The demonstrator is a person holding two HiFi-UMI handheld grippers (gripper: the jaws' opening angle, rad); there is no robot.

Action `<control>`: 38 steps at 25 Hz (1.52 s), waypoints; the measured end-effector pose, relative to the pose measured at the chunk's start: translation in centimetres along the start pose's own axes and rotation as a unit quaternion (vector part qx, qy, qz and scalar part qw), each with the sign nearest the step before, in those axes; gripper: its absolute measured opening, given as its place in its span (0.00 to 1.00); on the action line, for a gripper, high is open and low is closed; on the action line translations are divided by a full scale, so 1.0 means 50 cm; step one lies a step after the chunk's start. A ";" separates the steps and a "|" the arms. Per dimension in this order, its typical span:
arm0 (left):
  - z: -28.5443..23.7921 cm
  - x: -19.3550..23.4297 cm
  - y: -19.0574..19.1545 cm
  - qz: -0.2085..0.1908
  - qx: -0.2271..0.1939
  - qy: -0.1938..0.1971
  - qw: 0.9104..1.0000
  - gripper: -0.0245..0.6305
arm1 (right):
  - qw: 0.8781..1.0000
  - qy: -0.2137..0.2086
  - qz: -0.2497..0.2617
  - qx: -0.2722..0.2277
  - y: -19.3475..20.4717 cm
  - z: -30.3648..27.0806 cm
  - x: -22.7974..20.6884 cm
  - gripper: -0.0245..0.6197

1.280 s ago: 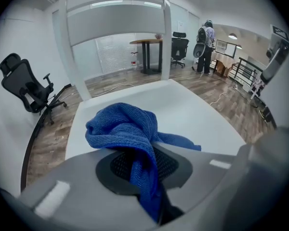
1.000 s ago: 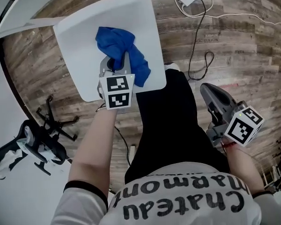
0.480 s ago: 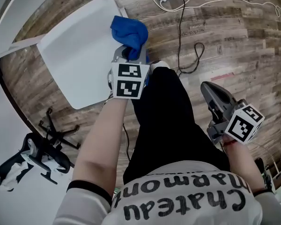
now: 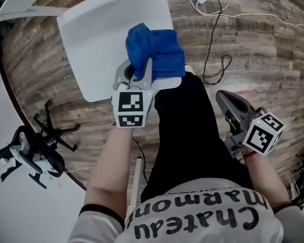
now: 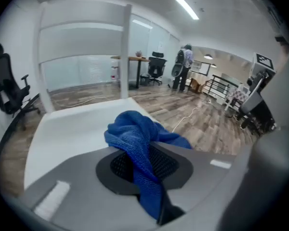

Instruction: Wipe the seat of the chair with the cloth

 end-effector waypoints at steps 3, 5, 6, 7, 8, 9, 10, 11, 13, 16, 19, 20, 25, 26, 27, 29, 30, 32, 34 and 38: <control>0.082 0.130 0.097 0.032 0.034 -0.080 0.996 0.15 | 0.999 -0.013 0.014 0.044 0.026 -0.057 0.037 0.06; 0.143 0.211 0.160 0.057 0.055 -0.140 0.987 0.15 | 0.997 -0.023 0.024 0.069 0.044 -0.096 0.072 0.06; 0.172 0.248 0.189 0.068 0.065 -0.167 0.981 0.15 | 0.996 -0.028 0.029 0.078 0.055 -0.114 0.091 0.06; 0.200 0.279 0.215 0.075 0.076 -0.191 0.976 0.15 | 0.995 -0.034 0.035 0.088 0.065 -0.132 0.110 0.06; 0.225 0.305 0.238 0.081 0.086 -0.211 0.970 0.15 | 0.994 -0.038 0.042 0.097 0.073 -0.147 0.127 0.06; 0.246 0.324 0.258 0.085 0.094 -0.225 0.966 0.15 | 0.992 -0.041 0.049 0.105 0.079 -0.161 0.142 0.06; 0.262 0.337 0.275 0.089 0.100 -0.235 0.963 0.15 | 0.991 -0.043 0.056 0.111 0.082 -0.173 0.155 0.06; 0.272 0.347 0.289 0.092 0.106 -0.239 0.961 0.15 | 0.991 -0.044 0.062 0.115 0.084 -0.183 0.166 0.06; 0.276 0.355 0.309 0.091 0.115 -0.243 0.959 0.15 | 0.990 -0.041 0.071 0.114 0.087 -0.197 0.186 0.06; 0.268 0.353 0.321 0.068 0.121 -0.253 0.958 0.15 | 0.991 -0.039 0.075 0.108 0.101 -0.202 0.216 0.06; 0.263 0.353 0.319 0.060 0.120 -0.252 0.958 0.14 | 0.990 -0.038 0.078 0.109 0.117 -0.192 0.234 0.06; 0.263 0.352 0.318 0.054 0.121 -0.251 0.959 0.14 | 0.990 -0.037 0.079 0.110 0.120 -0.186 0.234 0.06; 0.241 0.323 0.304 -0.025 0.141 -0.254 0.957 0.11 | 0.992 -0.026 0.070 0.105 0.130 -0.158 0.203 0.06; 0.233 0.314 0.299 -0.040 0.144 -0.253 0.956 0.11 | 0.992 -0.026 0.067 0.103 0.134 -0.153 0.198 0.06; 0.226 0.303 0.294 -0.055 0.146 -0.252 0.955 0.11 | 0.992 -0.027 0.064 0.102 0.138 -0.147 0.193 0.06; 0.210 0.281 0.282 -0.068 0.149 -0.249 0.955 0.11 | 0.993 -0.029 0.058 0.103 0.147 -0.132 0.180 0.06; 0.200 0.270 0.273 -0.065 0.150 -0.246 0.956 0.11 | 0.993 -0.030 0.055 0.102 0.148 -0.123 0.169 0.06; 0.176 0.241 0.251 -0.052 0.152 -0.230 0.960 0.11 | 0.994 -0.027 0.047 0.095 0.145 -0.103 0.141 0.06; 0.152 0.205 0.230 -0.054 0.154 -0.212 0.963 0.11 | 0.995 -0.025 0.036 0.084 0.139 -0.081 0.117 0.06; 0.102 0.126 0.189 -0.085 0.147 -0.197 0.966 0.11 | 0.997 -0.027 0.025 0.068 0.132 -0.039 0.073 0.06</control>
Point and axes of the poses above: the fingertips, and each gripper's own axes: z backward along the fingers, x to its left, y out of its underside, the point moved 9 cm from there along z, backward along the fingers, and after that the axes turned 1 degree about -y, right-handed, at the moved point
